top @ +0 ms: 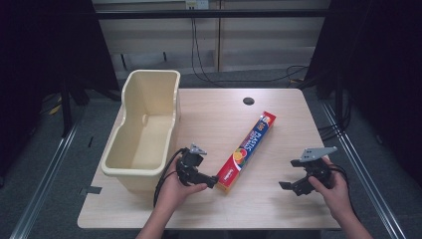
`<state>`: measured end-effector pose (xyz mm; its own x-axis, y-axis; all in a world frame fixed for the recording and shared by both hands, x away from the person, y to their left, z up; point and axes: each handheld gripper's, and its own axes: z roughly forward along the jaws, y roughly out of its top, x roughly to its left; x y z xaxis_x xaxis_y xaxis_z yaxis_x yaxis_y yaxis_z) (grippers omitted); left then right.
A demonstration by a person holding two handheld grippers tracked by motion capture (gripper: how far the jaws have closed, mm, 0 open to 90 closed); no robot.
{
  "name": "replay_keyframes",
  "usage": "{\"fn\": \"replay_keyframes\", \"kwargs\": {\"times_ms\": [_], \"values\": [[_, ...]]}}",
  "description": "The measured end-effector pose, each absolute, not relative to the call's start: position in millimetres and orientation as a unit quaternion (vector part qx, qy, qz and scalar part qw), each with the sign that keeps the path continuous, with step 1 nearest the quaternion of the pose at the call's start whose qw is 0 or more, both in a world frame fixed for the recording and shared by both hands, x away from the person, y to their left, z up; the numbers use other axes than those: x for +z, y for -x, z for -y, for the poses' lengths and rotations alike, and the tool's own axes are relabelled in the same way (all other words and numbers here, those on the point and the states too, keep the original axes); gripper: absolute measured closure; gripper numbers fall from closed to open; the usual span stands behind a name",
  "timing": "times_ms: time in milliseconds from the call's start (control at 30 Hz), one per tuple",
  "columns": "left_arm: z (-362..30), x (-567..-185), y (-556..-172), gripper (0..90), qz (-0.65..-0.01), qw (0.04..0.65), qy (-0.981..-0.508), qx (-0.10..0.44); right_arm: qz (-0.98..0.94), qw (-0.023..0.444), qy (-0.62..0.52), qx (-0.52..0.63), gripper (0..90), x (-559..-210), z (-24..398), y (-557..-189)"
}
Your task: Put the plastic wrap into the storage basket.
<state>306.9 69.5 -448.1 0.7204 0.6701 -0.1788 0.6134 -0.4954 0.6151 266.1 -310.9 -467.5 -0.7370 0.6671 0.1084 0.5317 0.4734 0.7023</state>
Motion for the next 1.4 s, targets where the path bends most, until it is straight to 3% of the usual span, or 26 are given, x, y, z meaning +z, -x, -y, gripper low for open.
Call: {"fn": "replay_keyframes", "kwargs": {"times_ms": [733,1400], "values": [[-12.7,-420.1,-349.7,5.4,-0.362,0.324,-0.874,0.019,-0.85,0.114,-0.357,0.371,1.9,-465.9,311.0,-265.2],[40.7,-425.2,-386.0,6.2,-0.369,0.302,-0.879,0.025,-0.848,0.112,-0.358,0.374,1.9,-466.6,312.5,-266.0]]}}
